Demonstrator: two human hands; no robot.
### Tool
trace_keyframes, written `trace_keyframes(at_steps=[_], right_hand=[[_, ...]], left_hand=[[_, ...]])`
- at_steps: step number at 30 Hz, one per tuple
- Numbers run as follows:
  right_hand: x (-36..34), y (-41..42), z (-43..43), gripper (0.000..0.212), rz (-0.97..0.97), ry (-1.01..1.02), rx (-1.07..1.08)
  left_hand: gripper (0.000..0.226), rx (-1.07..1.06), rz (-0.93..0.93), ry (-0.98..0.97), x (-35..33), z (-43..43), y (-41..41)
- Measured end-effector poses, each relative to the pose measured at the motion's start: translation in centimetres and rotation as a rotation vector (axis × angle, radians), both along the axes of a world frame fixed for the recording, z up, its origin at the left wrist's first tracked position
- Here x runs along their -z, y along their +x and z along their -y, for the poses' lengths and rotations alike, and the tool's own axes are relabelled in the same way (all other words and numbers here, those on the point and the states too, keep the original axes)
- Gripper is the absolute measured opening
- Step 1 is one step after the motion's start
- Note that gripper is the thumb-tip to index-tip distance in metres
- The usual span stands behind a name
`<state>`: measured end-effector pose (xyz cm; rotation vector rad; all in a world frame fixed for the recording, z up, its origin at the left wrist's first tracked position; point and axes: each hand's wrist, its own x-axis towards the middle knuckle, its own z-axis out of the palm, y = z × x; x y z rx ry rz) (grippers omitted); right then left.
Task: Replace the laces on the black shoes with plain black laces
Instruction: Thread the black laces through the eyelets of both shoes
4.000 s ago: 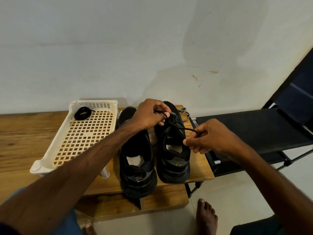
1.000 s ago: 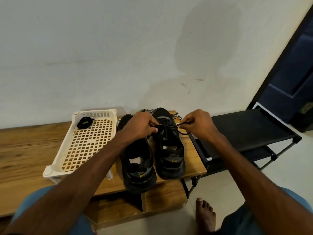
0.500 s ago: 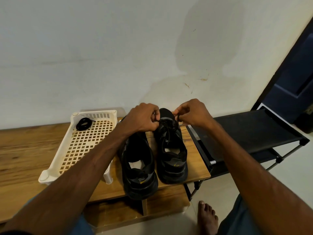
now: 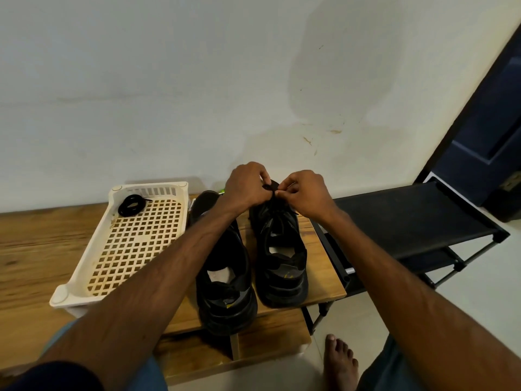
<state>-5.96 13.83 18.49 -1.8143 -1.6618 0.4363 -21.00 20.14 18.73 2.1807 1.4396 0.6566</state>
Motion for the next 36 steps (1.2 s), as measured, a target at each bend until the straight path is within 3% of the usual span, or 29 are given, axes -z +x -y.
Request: trace_keyframes(at_steps=[5, 10, 14, 18, 21, 25, 36], right_hand=[[0.8, -1.2, -0.3, 0.02, 0.005, 0.002, 0.051], [0.6, -1.3, -0.1, 0.011, 0.013, -0.043, 0.022], [-0.5, -0.5, 0.8, 0.015, 0.042, -0.118, -0.046], [-1.3, -0.4, 2.4, 0.03, 0.034, -0.128, -0.086], [-1.3, -1.1, 3.7, 0.029, 0.028, -0.15, -0.139], [-0.4, -2.1, 4.7, 0.032, 0.148, -0.166, -0.174], [0.3, -1.6, 6.2, 0.037, 0.091, -0.08, -0.034]], left_hand=[[0.049, -0.154, -0.213, -0.007, -1.5, 0.0, -0.7], [0.015, -0.067, -0.08, -0.175, -1.8, 0.3, -0.3], [0.014, 0.047, 0.037, -0.463, -2.3, 0.2, -0.1], [0.027, -0.047, 0.257, -0.689, -2.1, 0.7, 0.6], [0.034, -0.061, 0.258, -0.537, -1.2, 0.4, 0.2], [0.016, 0.061, -0.025, -0.156, 0.8, 0.9, -0.6], [0.021, 0.104, 0.112, -0.137, 2.5, 3.1, 0.2]])
